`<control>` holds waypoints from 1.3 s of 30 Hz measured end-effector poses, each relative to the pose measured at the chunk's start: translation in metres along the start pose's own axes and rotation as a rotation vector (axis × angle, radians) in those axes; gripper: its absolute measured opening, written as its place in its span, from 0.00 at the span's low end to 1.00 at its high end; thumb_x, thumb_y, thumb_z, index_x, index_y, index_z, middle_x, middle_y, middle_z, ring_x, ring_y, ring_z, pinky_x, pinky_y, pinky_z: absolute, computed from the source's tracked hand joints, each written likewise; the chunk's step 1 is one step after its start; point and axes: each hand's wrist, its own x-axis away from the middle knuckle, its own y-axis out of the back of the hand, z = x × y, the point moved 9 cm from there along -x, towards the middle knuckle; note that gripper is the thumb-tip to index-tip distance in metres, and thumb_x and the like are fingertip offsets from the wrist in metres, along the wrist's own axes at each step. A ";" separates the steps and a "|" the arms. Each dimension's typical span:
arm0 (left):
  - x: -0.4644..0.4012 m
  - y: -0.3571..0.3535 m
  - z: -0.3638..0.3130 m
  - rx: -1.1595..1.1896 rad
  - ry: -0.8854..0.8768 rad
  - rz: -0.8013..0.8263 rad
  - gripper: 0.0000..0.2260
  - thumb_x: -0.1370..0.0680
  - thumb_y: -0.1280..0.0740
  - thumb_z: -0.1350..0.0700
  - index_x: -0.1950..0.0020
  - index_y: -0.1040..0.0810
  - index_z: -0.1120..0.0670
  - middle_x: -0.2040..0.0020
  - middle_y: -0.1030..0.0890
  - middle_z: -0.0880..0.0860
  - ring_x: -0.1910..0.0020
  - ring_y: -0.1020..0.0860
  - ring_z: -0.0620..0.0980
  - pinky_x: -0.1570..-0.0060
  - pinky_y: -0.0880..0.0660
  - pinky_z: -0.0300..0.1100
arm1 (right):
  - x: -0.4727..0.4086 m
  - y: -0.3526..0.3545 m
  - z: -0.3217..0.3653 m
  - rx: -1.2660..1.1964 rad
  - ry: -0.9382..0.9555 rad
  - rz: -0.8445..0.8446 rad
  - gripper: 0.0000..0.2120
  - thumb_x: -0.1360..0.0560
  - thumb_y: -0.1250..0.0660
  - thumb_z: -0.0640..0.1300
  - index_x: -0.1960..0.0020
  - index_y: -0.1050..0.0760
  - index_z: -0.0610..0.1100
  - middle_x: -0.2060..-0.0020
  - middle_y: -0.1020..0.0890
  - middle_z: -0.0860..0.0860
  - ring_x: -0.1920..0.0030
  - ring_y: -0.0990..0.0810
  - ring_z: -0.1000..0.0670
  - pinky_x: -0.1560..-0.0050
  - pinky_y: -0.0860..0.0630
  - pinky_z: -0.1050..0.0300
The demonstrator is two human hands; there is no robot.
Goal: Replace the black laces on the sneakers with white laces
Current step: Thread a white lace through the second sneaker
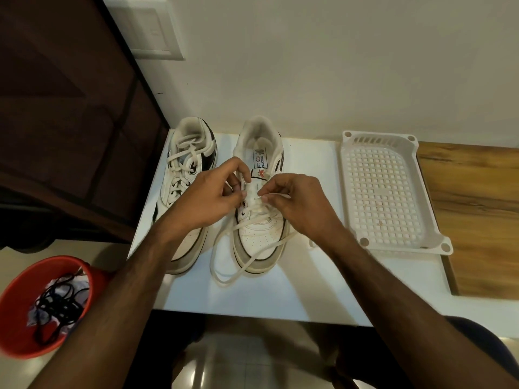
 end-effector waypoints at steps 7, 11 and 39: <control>0.002 0.001 0.002 0.061 0.035 0.015 0.11 0.21 0.29 0.62 0.46 0.25 0.48 0.59 0.19 0.50 0.61 0.16 0.49 0.53 0.22 0.48 | 0.005 -0.016 0.008 0.186 0.022 -0.082 0.03 0.23 0.27 0.45 0.51 0.15 0.49 0.53 0.23 0.57 0.53 0.25 0.59 0.55 0.28 0.64; 0.003 0.002 0.001 0.064 0.029 0.020 0.11 0.22 0.28 0.61 0.46 0.25 0.48 0.59 0.18 0.50 0.61 0.16 0.48 0.51 0.22 0.49 | 0.005 -0.014 0.008 0.118 -0.019 -0.098 0.03 0.25 0.25 0.43 0.55 0.15 0.51 0.57 0.20 0.55 0.54 0.23 0.56 0.54 0.24 0.56; 0.010 0.011 -0.002 -0.071 -0.284 -0.022 0.04 0.19 0.33 0.64 0.51 0.26 0.57 0.53 0.18 0.47 0.54 0.17 0.50 0.53 0.21 0.54 | 0.003 -0.026 0.008 -0.125 -0.015 0.069 0.16 0.24 0.27 0.39 0.41 0.25 0.53 0.55 0.15 0.55 0.56 0.19 0.59 0.48 0.22 0.59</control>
